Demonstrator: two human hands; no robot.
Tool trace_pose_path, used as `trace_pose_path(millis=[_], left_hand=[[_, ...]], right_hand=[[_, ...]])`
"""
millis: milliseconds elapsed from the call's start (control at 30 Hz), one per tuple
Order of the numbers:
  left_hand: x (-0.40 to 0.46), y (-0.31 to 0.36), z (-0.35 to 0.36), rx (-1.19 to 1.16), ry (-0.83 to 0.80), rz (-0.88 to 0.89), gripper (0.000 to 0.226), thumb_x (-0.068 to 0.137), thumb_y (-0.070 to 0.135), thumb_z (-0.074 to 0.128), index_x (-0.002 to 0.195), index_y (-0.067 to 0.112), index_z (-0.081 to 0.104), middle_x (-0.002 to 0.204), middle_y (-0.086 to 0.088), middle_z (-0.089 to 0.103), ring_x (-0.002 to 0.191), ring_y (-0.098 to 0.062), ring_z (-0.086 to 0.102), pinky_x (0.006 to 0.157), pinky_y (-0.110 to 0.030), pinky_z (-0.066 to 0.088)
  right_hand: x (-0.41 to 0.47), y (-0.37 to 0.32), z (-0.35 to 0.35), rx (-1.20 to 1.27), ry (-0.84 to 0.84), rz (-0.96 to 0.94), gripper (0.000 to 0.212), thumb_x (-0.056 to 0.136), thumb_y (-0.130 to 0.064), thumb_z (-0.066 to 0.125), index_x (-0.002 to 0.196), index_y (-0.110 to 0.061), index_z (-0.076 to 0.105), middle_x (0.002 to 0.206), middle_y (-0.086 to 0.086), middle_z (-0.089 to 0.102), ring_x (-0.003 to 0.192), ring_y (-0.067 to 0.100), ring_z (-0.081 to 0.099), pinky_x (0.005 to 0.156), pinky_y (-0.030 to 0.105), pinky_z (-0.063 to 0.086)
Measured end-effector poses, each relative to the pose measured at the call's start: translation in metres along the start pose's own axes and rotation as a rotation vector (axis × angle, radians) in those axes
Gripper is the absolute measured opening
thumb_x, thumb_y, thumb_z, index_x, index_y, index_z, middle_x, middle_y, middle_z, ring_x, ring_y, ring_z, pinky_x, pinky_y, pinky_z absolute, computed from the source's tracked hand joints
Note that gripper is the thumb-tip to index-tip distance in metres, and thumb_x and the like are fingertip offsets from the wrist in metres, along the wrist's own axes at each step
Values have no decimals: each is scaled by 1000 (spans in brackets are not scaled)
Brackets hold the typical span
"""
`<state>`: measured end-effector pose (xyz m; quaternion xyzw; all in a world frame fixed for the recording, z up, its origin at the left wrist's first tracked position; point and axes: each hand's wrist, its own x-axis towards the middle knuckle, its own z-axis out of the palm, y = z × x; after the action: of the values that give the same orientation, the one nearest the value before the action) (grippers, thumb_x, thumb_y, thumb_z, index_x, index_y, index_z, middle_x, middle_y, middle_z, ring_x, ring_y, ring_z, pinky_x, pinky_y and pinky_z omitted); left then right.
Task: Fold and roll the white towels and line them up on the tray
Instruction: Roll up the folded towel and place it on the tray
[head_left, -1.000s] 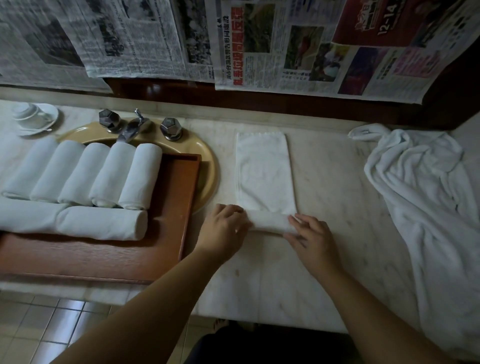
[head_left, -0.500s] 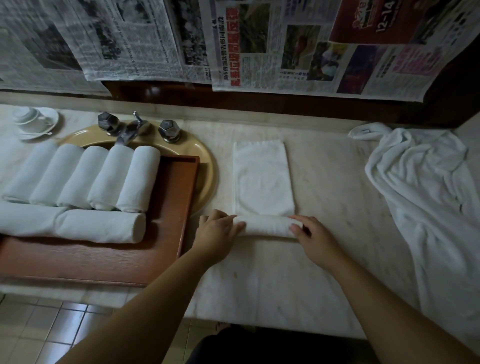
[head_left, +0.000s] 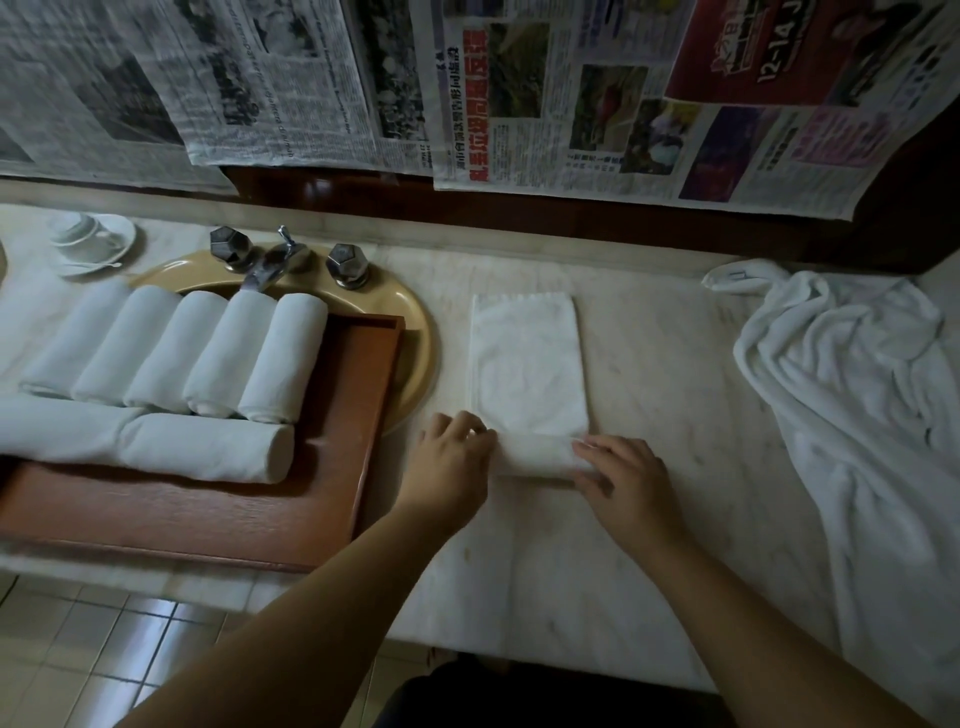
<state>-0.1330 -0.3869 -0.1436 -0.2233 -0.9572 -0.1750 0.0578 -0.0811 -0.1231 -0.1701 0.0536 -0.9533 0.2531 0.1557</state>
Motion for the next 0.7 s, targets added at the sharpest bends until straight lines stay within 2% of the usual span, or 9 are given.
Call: trace_pose_path(millis=[100,167,233,333,400,467,600,700], left_hand=[[-24,-6,4,-3,-80,86,48,99,53,53,133,21,65,125,2,61,102,-24,53,84,-39,50],[-37,-11,5,11,-100,94,55,98,59,52,138,23,62,127,2,62,103,-24,55,85,-41,52],[-46,-11,4,4,-113,80,54,99,59,49,137,24,61,127,3,61,103,-24,57,84,-40,51],[-53,-8,2,18,-130,36,54,100,65,42,137,29,59,129,8,57,113,-23,54,88,-39,47],[-54,-7,0,16,-184,-15,57,99,69,38,140,33,56,135,10,51,122,-23,47,95,-41,46],[-51,-7,-3,-10,-251,-73,60,99,73,35,141,35,55,136,10,50,123,-23,45,96,-41,44],[-49,-4,-7,-220,-326,-216,54,100,68,42,141,37,58,134,10,54,118,-19,48,96,-37,43],[-42,-6,-3,-450,-344,-371,50,101,66,47,137,36,64,127,8,59,117,-16,54,103,-41,48]], right_hand=[[-15,0,-2,-5,-33,-11,47,72,-30,94,115,-21,75,121,-5,70,103,23,65,80,40,55],[-25,0,-3,24,-75,-11,51,71,-31,95,116,-22,73,121,-5,69,101,23,65,80,41,56],[-33,0,-4,50,-95,-17,47,77,-37,90,118,-22,72,121,-6,68,100,21,64,80,41,56],[-41,-5,-8,74,-116,11,42,88,-51,71,120,-24,71,122,-8,67,99,18,62,80,39,55],[-42,-7,-10,88,-151,39,42,92,-54,64,123,-25,70,122,-9,66,99,16,61,82,39,55],[-42,-8,-10,117,-190,77,44,95,-56,60,126,-26,69,120,-10,65,100,13,58,85,37,53],[-36,-10,-8,202,-263,254,51,93,-61,56,131,-29,68,103,-9,57,95,13,55,87,30,47],[-25,-10,-1,210,-347,384,38,97,-46,64,131,-29,68,98,-7,54,93,17,56,90,36,48]])
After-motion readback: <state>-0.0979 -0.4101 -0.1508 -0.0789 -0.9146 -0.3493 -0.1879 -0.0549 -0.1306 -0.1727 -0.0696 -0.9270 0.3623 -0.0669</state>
